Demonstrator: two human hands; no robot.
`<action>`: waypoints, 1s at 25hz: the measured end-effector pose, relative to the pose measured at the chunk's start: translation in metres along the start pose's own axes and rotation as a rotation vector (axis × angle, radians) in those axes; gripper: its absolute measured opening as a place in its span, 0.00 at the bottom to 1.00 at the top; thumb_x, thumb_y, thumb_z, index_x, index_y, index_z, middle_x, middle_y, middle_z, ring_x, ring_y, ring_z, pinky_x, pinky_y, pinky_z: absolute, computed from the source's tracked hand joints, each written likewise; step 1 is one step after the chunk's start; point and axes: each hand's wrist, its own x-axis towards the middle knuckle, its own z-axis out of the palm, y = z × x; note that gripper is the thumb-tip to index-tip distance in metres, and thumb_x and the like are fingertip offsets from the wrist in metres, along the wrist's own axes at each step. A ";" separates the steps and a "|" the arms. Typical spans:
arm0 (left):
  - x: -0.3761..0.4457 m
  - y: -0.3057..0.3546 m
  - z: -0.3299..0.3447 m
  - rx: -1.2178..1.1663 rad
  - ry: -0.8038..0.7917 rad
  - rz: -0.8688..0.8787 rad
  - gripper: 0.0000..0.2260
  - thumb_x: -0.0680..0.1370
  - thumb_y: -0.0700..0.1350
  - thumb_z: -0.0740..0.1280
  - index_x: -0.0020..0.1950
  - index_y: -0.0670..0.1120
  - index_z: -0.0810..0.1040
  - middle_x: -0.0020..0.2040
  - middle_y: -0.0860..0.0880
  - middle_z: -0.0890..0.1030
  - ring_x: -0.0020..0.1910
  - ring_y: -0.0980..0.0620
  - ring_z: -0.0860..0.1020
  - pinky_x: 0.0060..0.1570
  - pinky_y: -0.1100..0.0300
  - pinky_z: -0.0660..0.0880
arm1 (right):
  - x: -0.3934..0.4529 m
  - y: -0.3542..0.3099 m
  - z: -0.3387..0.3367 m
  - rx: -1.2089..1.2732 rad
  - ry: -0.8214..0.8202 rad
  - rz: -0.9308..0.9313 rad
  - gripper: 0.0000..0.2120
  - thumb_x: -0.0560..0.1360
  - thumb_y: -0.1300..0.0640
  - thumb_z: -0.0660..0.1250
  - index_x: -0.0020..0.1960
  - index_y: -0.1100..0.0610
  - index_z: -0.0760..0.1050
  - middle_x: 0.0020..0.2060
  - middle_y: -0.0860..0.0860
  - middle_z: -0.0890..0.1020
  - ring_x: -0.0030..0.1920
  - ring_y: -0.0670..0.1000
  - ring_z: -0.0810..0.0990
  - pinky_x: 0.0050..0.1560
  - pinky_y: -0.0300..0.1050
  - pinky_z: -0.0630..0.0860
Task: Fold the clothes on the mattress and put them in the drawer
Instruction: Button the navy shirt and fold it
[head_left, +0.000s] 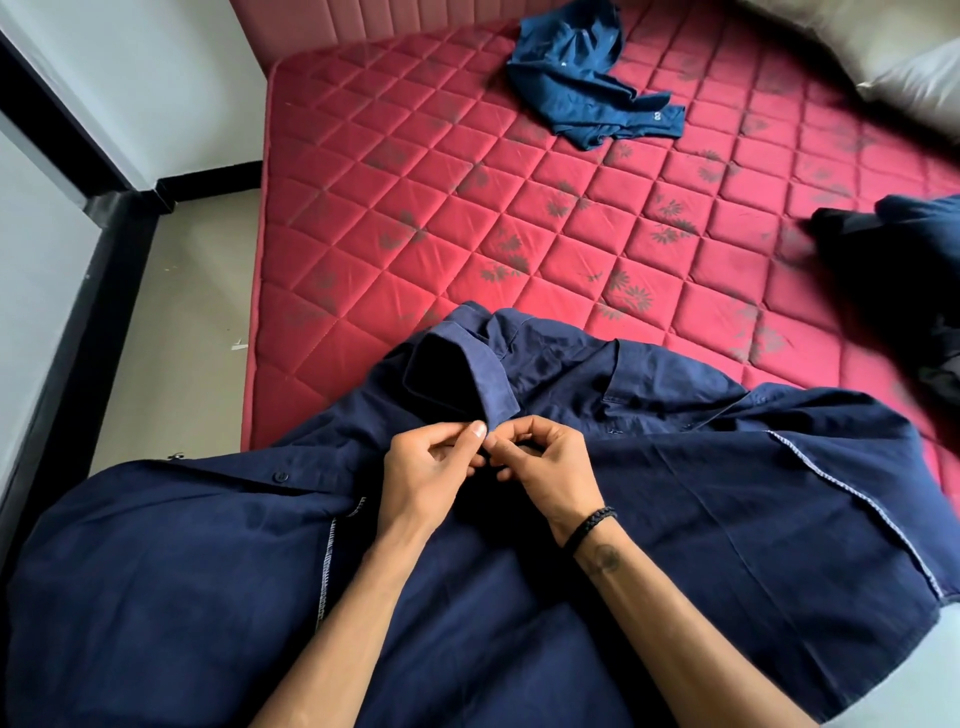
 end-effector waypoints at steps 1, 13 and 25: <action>-0.001 0.002 -0.001 -0.010 -0.026 -0.001 0.05 0.79 0.48 0.74 0.48 0.48 0.88 0.39 0.49 0.87 0.40 0.52 0.86 0.45 0.55 0.83 | -0.001 0.000 0.000 0.006 0.012 -0.001 0.05 0.76 0.64 0.75 0.45 0.66 0.81 0.37 0.55 0.85 0.38 0.49 0.82 0.38 0.39 0.78; 0.002 -0.002 -0.003 0.240 0.075 0.201 0.10 0.83 0.48 0.67 0.48 0.45 0.82 0.34 0.53 0.83 0.34 0.59 0.81 0.36 0.64 0.75 | -0.008 -0.008 0.006 -0.004 0.004 -0.076 0.05 0.75 0.60 0.77 0.47 0.62 0.84 0.43 0.56 0.87 0.41 0.50 0.85 0.43 0.42 0.81; 0.002 -0.002 -0.004 0.276 0.109 0.313 0.07 0.82 0.49 0.69 0.49 0.47 0.82 0.38 0.53 0.83 0.38 0.55 0.81 0.40 0.64 0.75 | -0.007 -0.009 0.014 -0.136 0.002 -0.076 0.05 0.82 0.59 0.66 0.49 0.60 0.76 0.39 0.51 0.83 0.40 0.47 0.81 0.43 0.46 0.81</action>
